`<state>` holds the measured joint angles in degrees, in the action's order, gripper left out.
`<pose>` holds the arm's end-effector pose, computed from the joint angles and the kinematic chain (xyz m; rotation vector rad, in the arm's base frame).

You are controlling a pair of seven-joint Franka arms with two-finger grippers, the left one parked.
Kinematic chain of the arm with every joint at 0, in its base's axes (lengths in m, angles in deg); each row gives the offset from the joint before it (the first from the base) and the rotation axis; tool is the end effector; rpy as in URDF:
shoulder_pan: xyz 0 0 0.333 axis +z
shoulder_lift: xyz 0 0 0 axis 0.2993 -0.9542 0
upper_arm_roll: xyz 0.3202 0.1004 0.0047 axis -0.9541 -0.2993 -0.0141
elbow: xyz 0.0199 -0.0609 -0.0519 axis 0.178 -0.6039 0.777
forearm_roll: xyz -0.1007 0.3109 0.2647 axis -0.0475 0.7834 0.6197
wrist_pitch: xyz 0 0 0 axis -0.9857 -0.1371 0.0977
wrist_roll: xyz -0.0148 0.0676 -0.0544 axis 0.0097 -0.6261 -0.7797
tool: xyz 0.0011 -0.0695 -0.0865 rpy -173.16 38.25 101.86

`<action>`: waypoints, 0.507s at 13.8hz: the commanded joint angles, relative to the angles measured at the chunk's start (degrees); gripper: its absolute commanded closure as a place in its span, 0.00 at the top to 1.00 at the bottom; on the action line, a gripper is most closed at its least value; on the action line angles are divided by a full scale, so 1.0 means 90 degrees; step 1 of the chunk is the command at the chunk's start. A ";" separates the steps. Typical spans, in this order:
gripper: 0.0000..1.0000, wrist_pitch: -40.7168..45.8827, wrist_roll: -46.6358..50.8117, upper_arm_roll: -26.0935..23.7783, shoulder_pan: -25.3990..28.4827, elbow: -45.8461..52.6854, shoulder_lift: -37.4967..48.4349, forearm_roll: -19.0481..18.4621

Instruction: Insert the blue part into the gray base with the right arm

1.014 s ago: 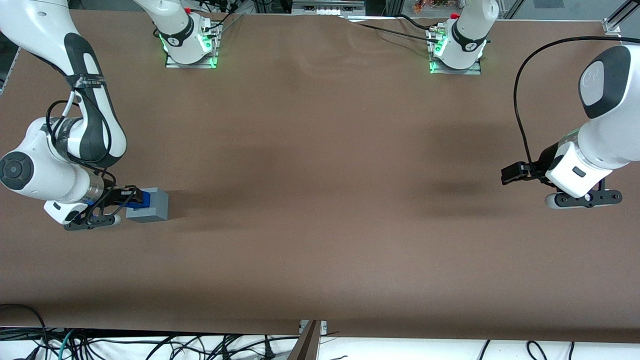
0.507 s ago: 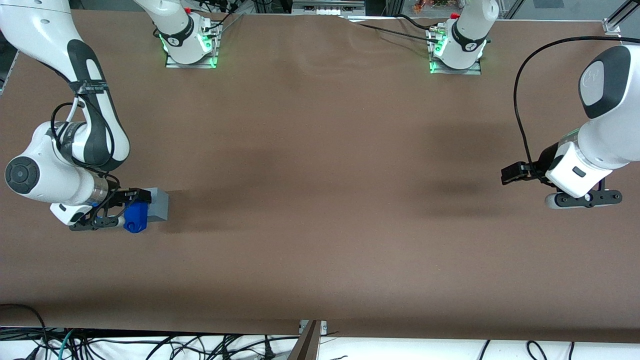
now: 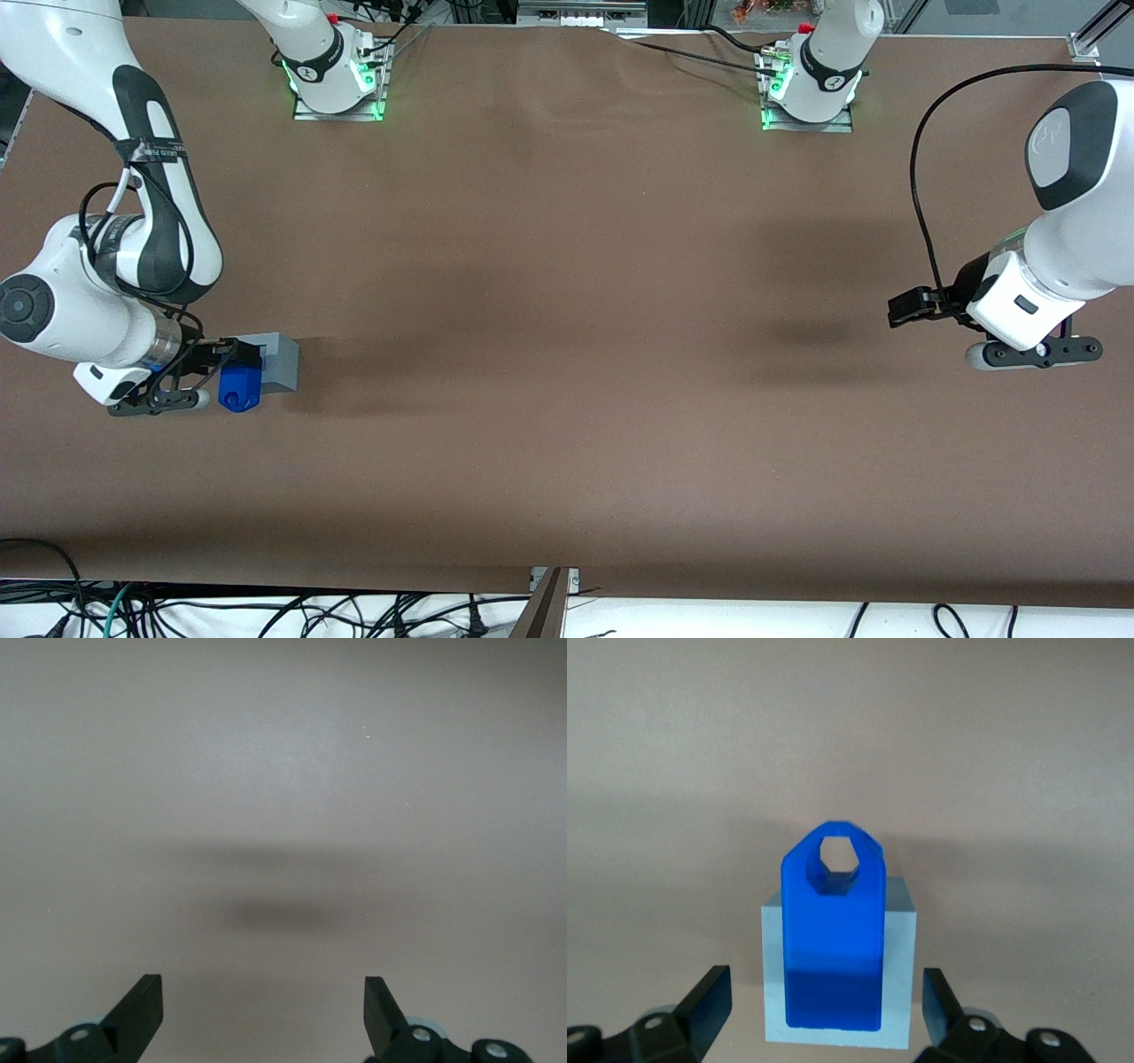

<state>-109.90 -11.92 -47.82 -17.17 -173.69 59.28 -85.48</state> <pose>0.7074 -0.0290 0.3002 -3.1074 -0.1905 0.0488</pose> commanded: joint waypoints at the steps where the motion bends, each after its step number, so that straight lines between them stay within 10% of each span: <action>1: 0.98 0.0050 -0.0057 -0.0031 -0.0066 0.0089 -0.0055 0.0005; 7: 0.87 0.0011 -0.0066 -0.0031 -0.0154 0.0195 -0.0338 0.0015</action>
<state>-109.98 -11.93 -47.74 -17.95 -173.62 57.39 -85.49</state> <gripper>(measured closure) 0.035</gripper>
